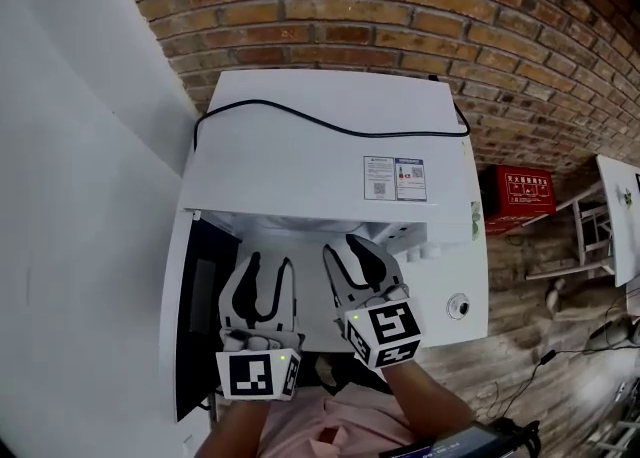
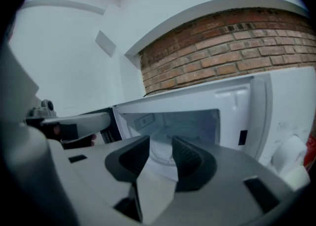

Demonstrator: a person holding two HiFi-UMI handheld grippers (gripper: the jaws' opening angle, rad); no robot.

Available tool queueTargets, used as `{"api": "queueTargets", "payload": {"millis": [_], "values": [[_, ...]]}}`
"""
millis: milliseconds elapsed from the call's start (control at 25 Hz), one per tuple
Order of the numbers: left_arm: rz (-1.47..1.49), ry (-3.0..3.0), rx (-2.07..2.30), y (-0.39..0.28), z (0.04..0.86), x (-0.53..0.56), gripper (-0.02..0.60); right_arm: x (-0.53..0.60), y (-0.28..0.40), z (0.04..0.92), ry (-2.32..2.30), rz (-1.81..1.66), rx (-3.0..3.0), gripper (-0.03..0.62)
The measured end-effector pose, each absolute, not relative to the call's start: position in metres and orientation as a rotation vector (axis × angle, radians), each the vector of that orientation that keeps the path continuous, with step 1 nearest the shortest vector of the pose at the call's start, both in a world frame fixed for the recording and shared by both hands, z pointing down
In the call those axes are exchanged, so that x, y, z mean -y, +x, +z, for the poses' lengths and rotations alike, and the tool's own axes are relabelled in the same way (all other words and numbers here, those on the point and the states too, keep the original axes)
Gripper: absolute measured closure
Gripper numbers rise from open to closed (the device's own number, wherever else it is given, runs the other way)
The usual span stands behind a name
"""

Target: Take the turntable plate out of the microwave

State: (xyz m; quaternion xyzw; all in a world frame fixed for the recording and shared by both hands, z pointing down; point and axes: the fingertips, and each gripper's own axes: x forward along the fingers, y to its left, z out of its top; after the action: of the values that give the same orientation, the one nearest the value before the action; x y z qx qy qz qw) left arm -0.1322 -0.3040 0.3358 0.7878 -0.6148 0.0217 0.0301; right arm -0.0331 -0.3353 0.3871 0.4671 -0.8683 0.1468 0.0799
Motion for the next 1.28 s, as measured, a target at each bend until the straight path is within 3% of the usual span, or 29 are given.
{"api": "queueTargets", "payload": {"millis": [240,720,880,1280], "values": [[0.09,2.398,1.825,-0.137,0.368,0.309,0.414,0.341,-0.042,0.426,1.379,0.505,2.529,0.444],[0.158,2.343,1.727,-0.137,0.422,0.307,0.416,0.365,-0.045,0.493,1.496,1.022,2.452,0.437],[0.174,2.342,1.712,-0.138,0.426,0.306,0.416,0.375,-0.049,0.495,1.541,1.231,2.419,0.377],[0.163,2.33,1.728,-0.151,0.416,0.3,0.416,0.394,-0.037,0.512,1.69,1.576,2.195,0.387]]}}
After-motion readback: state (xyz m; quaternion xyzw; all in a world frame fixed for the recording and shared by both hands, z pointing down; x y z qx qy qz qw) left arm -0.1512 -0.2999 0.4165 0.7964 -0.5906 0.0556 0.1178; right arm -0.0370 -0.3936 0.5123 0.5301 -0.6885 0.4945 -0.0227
